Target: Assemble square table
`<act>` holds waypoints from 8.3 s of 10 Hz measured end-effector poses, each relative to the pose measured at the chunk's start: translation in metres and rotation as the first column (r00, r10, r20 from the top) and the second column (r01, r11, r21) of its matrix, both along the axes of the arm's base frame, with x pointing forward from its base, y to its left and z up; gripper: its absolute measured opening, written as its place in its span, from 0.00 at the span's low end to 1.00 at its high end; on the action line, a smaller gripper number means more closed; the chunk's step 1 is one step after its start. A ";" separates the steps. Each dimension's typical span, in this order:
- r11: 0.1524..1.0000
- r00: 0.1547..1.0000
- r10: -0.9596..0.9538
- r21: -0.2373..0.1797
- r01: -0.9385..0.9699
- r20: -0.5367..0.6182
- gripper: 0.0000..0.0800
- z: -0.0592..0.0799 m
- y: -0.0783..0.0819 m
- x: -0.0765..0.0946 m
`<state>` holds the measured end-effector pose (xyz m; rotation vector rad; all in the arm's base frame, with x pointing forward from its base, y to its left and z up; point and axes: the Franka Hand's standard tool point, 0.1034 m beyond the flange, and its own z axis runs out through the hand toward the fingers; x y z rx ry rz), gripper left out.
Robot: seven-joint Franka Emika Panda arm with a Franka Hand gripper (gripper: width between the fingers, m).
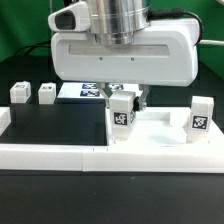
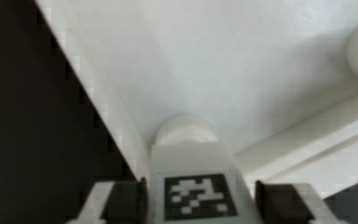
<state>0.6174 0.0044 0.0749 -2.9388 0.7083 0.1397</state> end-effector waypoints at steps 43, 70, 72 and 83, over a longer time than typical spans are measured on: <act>0.607 0.610 -0.792 0.115 0.786 0.006 0.39 0.011 -0.014 0.008; 0.346 0.349 -0.933 0.055 0.937 -0.087 0.37 0.001 -0.002 0.004; 0.363 0.367 -0.926 0.056 0.930 -0.086 0.46 -0.001 -0.001 0.003; 0.999 0.997 -0.033 0.020 0.032 0.065 0.81 -0.003 -0.005 0.005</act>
Offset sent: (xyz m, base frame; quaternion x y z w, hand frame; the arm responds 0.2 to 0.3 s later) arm 0.0154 -0.0123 0.0037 -0.0017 0.0218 0.2909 0.9565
